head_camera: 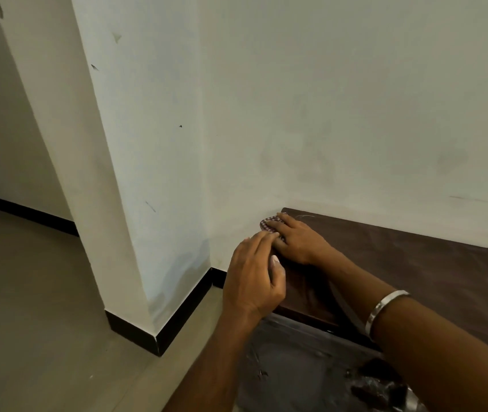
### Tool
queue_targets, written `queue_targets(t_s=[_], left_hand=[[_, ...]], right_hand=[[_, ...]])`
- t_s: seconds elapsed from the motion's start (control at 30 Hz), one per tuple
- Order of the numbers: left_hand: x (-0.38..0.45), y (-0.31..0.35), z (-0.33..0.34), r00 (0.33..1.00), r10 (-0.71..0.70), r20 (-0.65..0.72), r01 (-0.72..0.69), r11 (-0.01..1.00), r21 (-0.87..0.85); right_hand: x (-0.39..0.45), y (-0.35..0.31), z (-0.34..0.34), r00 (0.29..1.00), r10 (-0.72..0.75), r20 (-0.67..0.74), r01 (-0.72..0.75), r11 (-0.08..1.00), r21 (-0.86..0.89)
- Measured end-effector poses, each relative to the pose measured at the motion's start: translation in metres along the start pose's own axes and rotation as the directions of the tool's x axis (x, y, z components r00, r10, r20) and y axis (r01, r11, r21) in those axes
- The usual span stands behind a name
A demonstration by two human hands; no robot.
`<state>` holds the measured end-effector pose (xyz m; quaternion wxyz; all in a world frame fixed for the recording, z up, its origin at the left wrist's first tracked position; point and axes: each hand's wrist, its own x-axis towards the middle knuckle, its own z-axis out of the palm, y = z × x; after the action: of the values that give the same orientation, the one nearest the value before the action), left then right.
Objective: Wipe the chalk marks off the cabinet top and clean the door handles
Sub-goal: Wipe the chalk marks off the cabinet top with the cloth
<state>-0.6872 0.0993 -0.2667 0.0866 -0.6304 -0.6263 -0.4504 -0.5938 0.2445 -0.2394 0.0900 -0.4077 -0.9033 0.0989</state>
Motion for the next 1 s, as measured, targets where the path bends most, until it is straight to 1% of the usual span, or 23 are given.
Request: queue_targets(t_s=[0.07,0.3,0.5,0.63,0.73,0.87,1.0], left_hand=[[0.0,-0.002,0.001,1.0,-0.005,-0.002,0.005,1.0,0.007],[-0.002,-0.002,0.001,1.0,-0.018,0.001,0.018,1.0,0.005],[-0.003,-0.005,0.002,0.999,-0.035,0.011,0.035,0.999,0.01],[-0.002,-0.004,0.002,0.999,-0.036,0.006,0.036,0.999,0.014],[-0.001,-0.004,0.001,0.999,-0.041,0.021,0.04,0.999,0.018],[-0.001,-0.004,0.002,0.998,-0.052,0.021,0.051,0.998,0.036],[-0.001,-0.002,0.0,0.996,-0.074,0.049,0.072,0.996,0.043]], right_hand=[[0.012,0.008,-0.003,0.999,0.042,0.001,-0.042,0.999,-0.002],[0.045,0.034,-0.008,0.993,0.12,-0.02,-0.12,0.993,-0.002],[0.047,0.047,-0.013,0.987,0.157,-0.02,-0.157,0.988,0.01],[0.022,0.068,-0.021,0.976,0.209,-0.055,-0.209,0.978,0.003],[-0.007,0.091,-0.029,0.959,0.274,-0.076,-0.276,0.961,-0.005],[-0.054,0.127,-0.042,0.925,0.368,-0.098,-0.371,0.928,-0.022],[-0.11,0.162,-0.056,0.877,0.465,-0.121,-0.471,0.882,-0.027]])
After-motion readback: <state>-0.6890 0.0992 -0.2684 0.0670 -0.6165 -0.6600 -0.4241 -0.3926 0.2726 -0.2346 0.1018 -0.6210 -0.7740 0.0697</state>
